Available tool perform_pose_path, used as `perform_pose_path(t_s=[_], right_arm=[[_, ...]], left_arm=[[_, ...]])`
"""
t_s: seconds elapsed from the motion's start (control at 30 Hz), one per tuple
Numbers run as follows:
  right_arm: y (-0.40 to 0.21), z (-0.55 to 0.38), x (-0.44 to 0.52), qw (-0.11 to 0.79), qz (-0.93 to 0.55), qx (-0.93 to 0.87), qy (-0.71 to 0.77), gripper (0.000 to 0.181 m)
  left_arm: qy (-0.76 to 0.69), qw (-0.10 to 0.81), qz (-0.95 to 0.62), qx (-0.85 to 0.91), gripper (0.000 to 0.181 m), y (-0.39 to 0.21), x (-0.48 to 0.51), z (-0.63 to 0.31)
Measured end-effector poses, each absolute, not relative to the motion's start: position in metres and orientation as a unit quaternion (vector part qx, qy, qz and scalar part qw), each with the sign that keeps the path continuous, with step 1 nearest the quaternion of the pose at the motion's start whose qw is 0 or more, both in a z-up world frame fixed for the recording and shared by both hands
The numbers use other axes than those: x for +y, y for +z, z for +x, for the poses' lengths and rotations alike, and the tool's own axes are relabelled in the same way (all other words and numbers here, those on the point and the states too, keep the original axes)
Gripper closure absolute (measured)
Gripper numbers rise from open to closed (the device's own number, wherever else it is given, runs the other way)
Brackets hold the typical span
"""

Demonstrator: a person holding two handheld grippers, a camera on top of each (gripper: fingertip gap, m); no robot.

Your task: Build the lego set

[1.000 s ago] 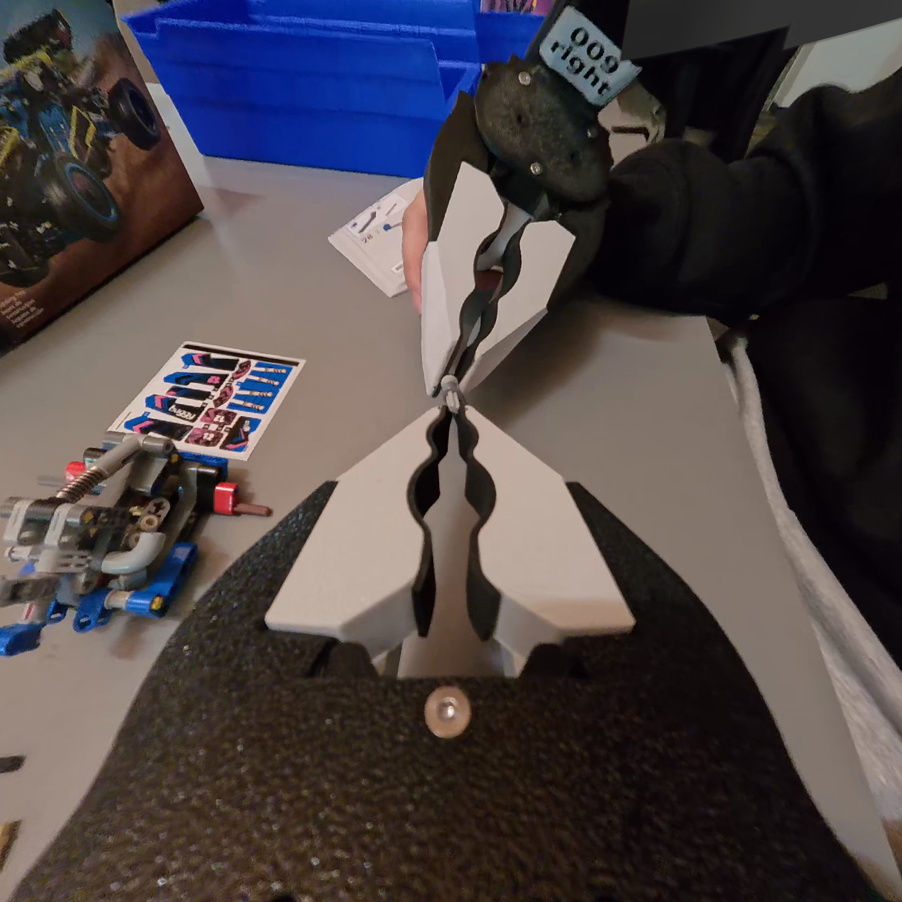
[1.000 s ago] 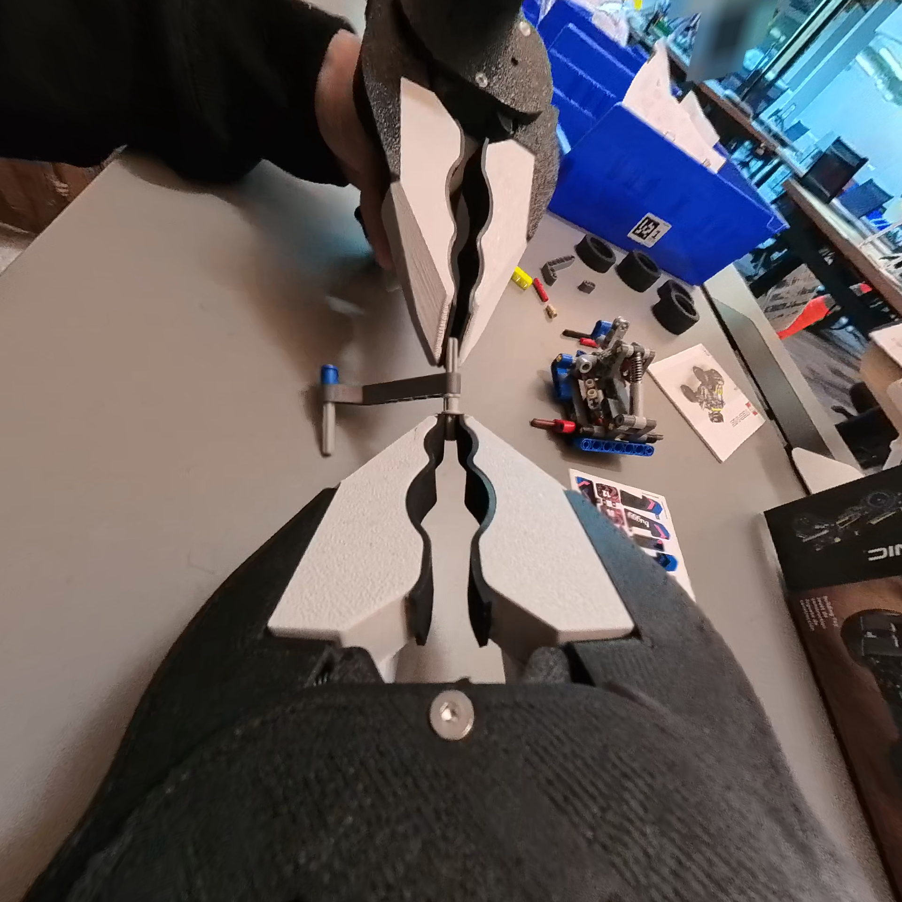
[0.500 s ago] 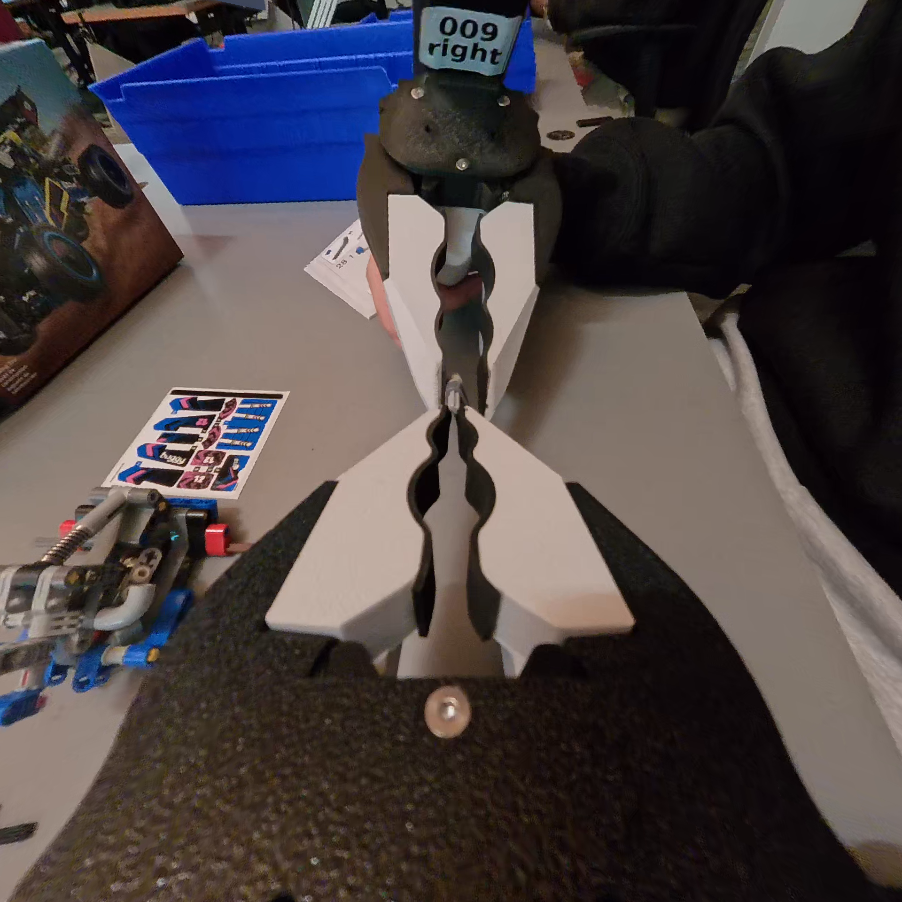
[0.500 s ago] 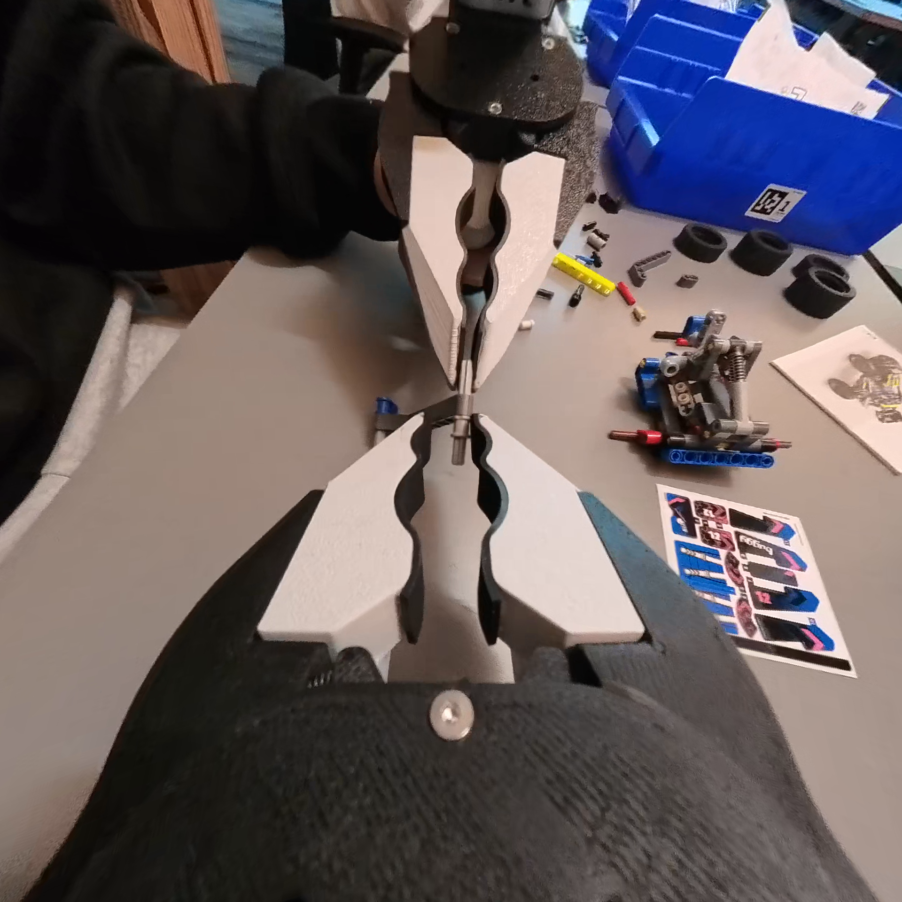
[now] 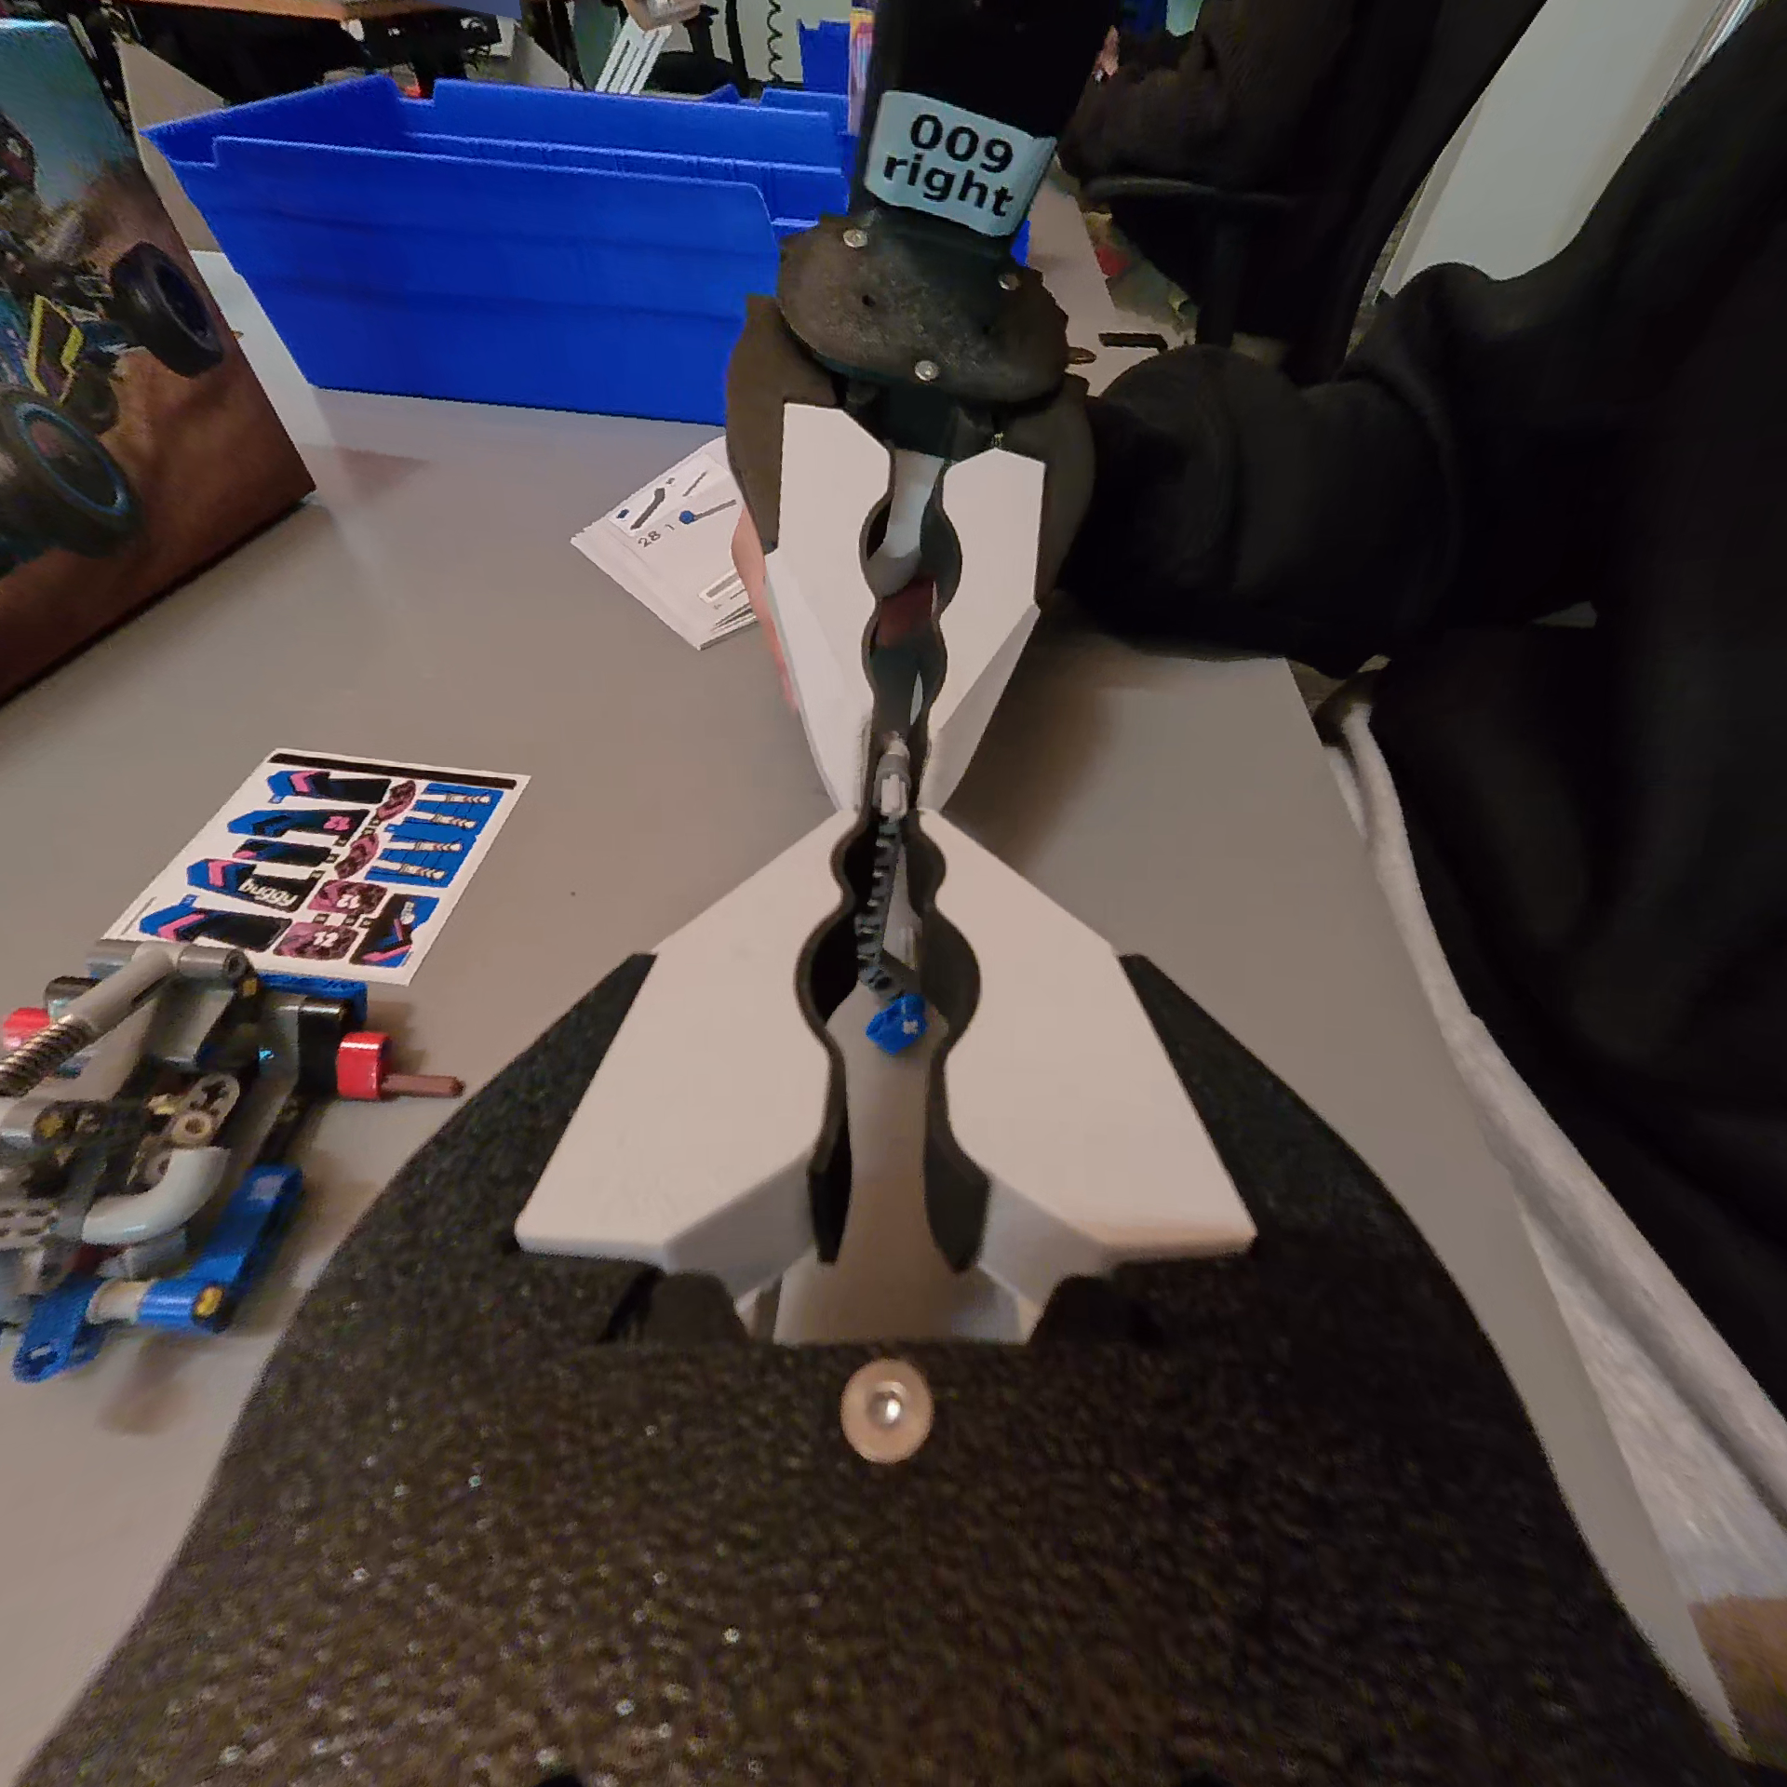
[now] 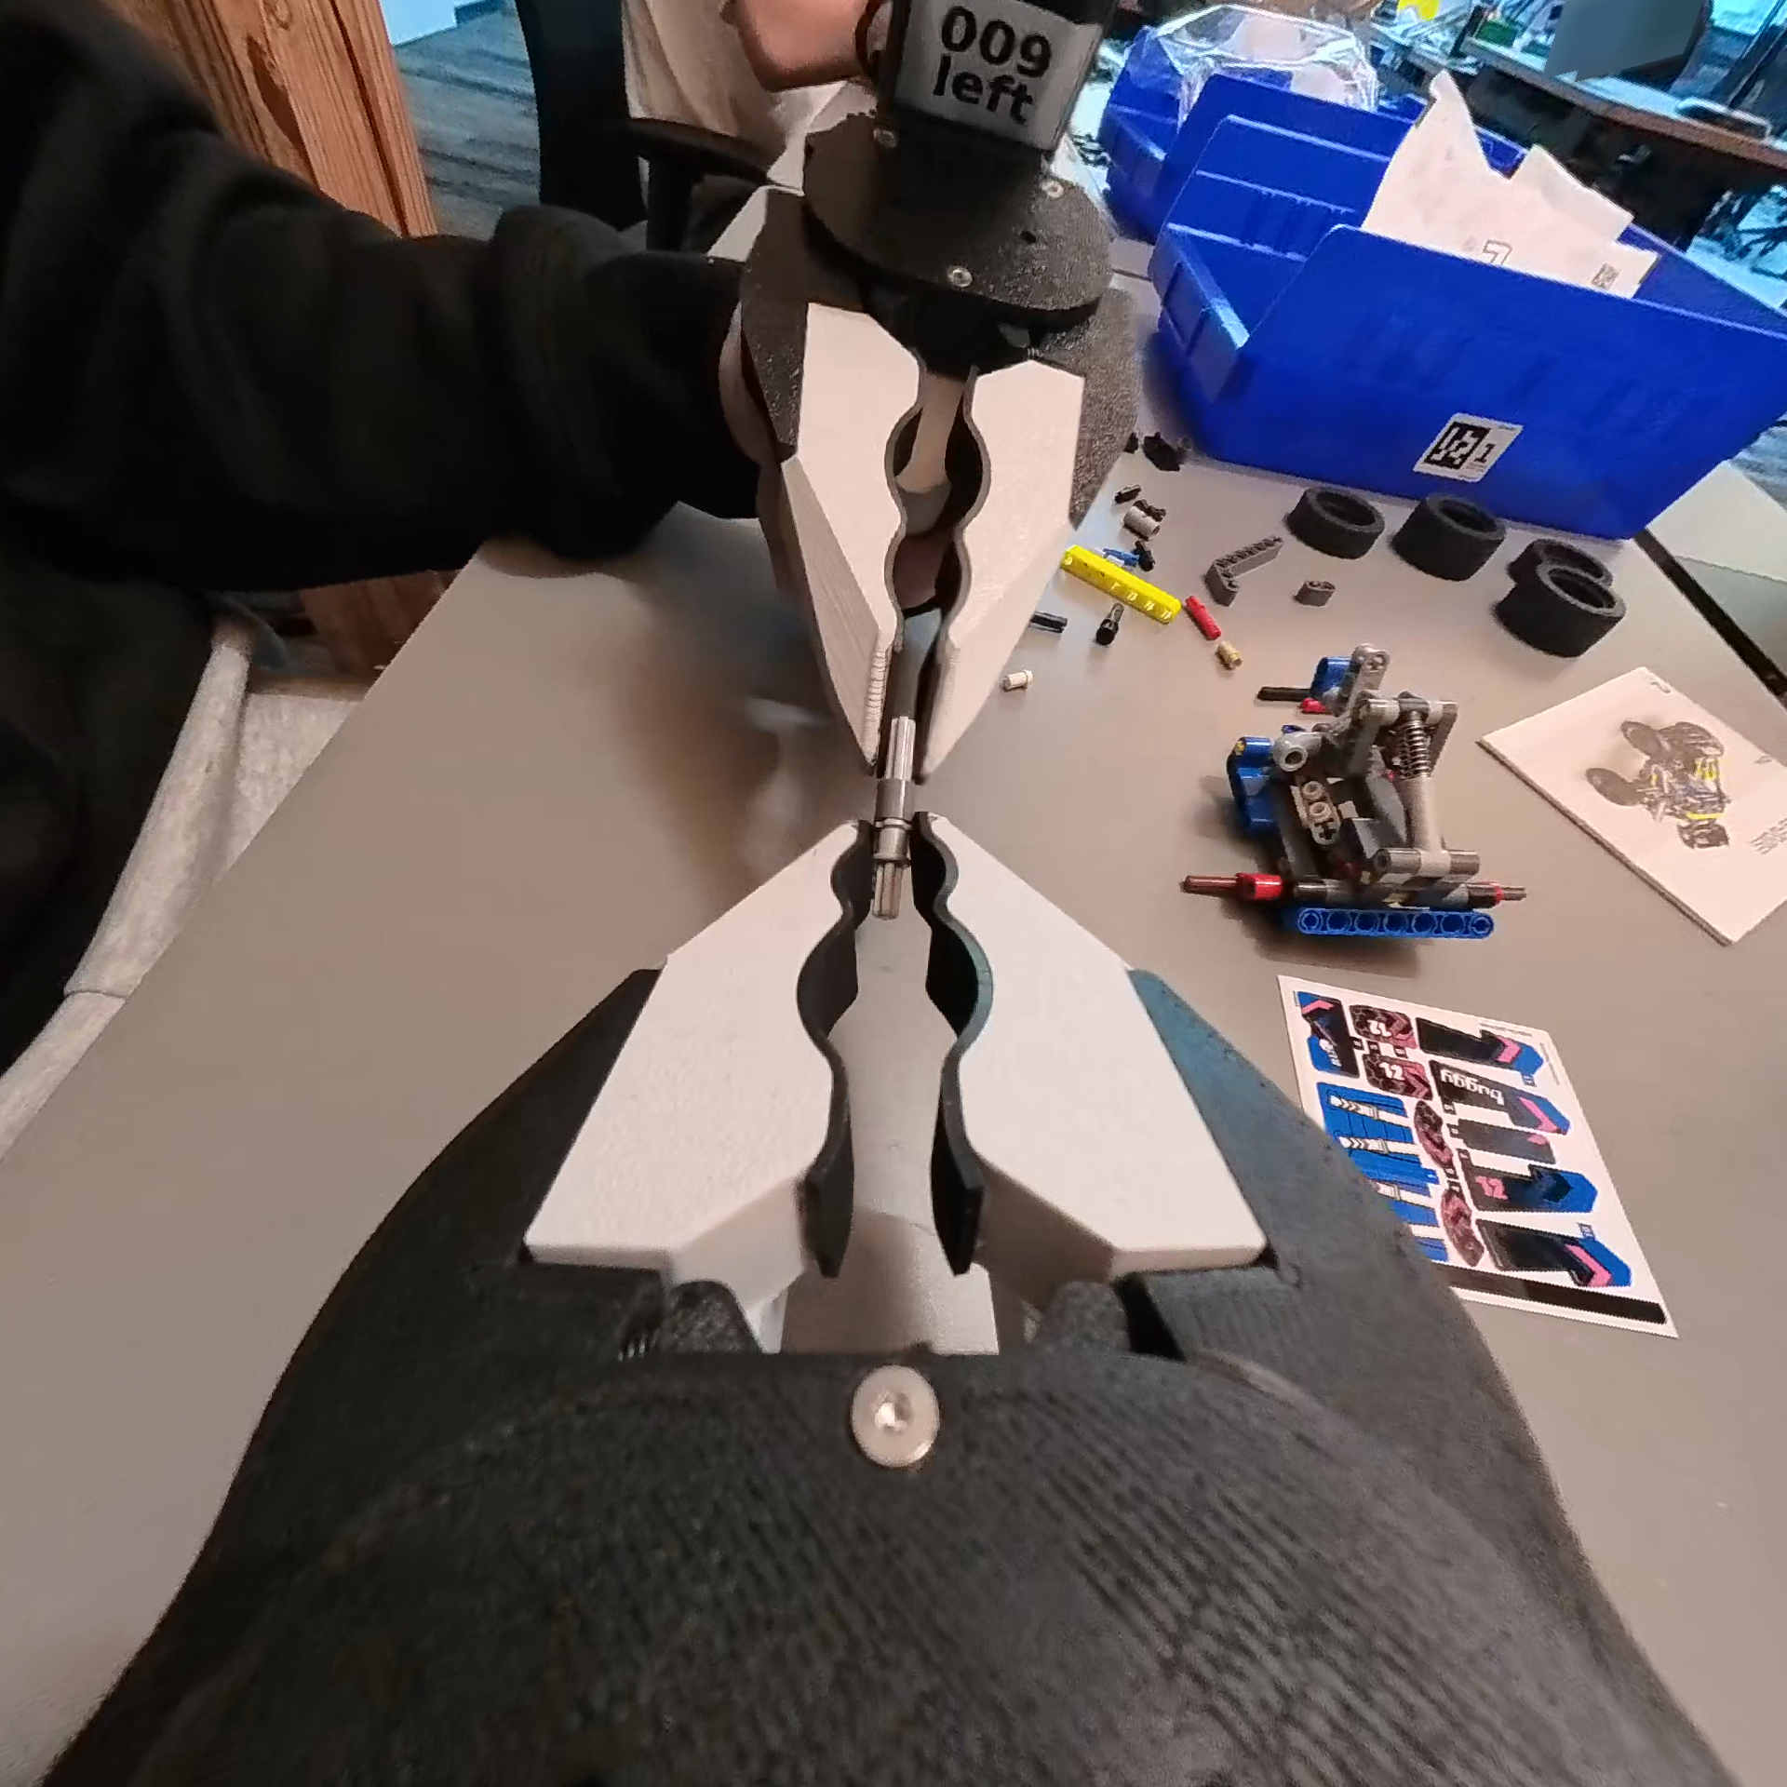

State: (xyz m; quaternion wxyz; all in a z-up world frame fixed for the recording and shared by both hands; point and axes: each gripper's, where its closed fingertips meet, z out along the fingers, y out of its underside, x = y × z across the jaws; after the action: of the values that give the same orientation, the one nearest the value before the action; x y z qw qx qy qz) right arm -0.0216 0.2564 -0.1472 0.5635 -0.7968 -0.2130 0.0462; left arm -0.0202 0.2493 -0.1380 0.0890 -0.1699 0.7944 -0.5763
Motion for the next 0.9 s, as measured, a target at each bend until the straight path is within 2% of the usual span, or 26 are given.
perform_pose_path(t_s=[0.9], right_arm=[[-0.1424,-0.0145,0.2551,0.576,-0.792,-0.197,0.049,0.177]], left_arm=[[-0.570,0.109,-0.178,0.795,0.180,-0.1360,0.2579,-0.0161]])
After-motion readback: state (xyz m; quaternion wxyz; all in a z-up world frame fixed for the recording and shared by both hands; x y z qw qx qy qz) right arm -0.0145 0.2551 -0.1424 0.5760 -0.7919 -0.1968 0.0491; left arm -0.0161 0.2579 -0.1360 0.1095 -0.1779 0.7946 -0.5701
